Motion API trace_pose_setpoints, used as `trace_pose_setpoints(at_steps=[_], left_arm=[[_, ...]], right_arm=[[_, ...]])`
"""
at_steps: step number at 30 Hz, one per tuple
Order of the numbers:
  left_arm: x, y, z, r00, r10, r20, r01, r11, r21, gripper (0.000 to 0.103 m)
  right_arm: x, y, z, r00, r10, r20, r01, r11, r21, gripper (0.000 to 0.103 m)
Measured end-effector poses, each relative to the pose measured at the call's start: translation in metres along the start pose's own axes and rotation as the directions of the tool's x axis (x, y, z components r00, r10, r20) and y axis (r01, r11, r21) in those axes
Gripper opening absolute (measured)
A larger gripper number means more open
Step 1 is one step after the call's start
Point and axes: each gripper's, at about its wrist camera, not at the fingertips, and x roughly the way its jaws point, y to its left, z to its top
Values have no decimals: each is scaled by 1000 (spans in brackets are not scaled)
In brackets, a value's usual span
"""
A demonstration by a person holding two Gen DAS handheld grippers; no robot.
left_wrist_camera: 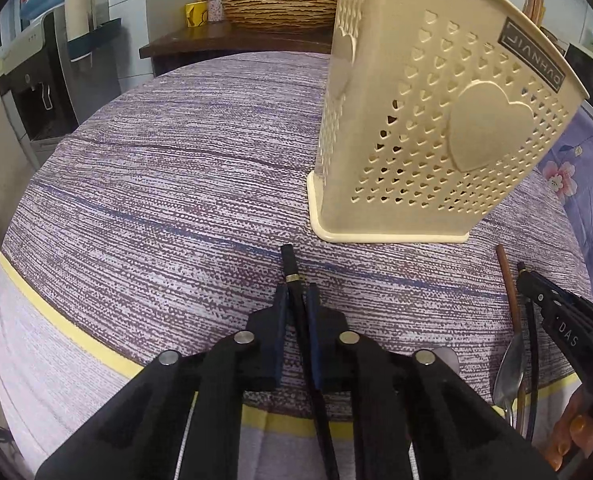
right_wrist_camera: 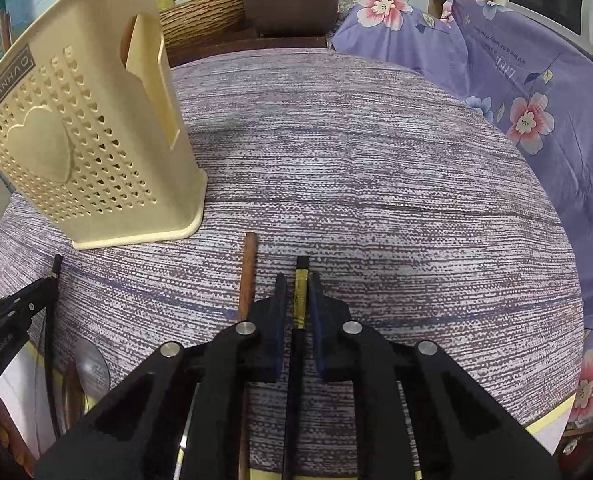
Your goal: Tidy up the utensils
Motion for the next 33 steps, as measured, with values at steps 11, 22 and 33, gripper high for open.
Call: trace_pose_setpoints(at_steps=[11,22,33], left_arm=[[5,5,5,1000,-6,10,6,1000,-14,10],[-33,20,16,985,-134,105,141,988,-63,9],[-150,49,17,912,-221,346,239,971,-8,8]], right_arm=[[0,-6,0,999,41,5,-41,998,37,8],[-46,-16,5,984,126,126,-137,988,76,8],[-162,-45,-5,923,163,348,-198,978,67,8]])
